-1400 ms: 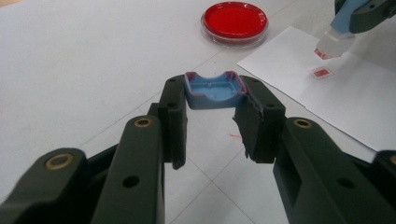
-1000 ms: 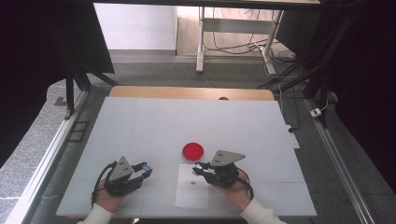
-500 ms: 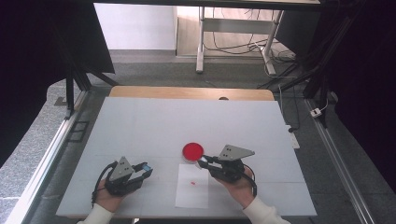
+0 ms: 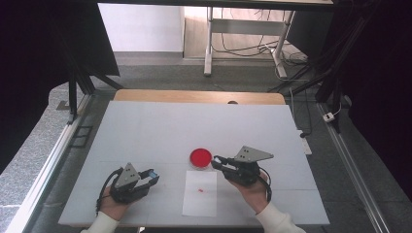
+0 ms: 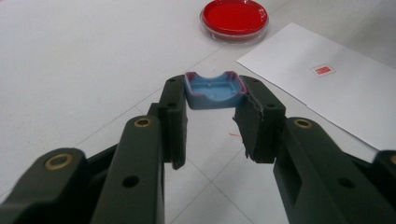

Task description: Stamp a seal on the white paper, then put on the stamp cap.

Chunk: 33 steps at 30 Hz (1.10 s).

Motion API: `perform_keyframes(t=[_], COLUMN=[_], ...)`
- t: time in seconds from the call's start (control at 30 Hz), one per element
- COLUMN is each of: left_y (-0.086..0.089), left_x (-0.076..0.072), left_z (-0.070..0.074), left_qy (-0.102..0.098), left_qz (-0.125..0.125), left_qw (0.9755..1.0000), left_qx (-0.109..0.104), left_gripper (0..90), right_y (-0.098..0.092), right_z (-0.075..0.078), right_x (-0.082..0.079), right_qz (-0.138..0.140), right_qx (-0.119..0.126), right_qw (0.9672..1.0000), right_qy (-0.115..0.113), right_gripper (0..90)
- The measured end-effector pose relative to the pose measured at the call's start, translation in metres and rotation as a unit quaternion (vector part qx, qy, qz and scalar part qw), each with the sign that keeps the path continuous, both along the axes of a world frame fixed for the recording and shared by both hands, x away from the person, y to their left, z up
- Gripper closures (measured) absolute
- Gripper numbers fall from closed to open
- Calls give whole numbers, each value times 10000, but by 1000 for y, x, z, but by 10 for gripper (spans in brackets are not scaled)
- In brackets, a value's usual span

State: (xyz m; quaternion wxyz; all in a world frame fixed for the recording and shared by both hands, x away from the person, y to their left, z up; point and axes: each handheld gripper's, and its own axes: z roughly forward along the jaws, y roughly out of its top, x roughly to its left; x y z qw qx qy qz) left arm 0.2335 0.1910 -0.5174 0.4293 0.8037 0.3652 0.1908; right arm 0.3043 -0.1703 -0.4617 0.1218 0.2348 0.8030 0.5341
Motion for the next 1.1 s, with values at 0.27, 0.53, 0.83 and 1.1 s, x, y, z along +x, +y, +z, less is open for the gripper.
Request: perform_keyframes(t=[0.27,0.53,0.83,1.1], left_y=[-1,-2,-9,-19], left_x=[-1,0,1,3], left_z=[0,0,1,2], left_qy=[-25,-29,-39,-81], left_qz=[-7,-33,-118,-243], left_qw=[10000,10000,9999,9997], left_qx=[8,3,16,41], left_gripper=[643,642,642,642], right_y=[-2,-2,-2,-1], right_z=[2,3,3,3], right_x=[-1,-1,-1,-1], right_qz=[-65,-84,-108,-89], right_qx=[89,94,107,107], right_qw=[9999,9999,9998,9998], right_qy=[-47,-83,-114,-106], right_gripper=[748,747,747,747])
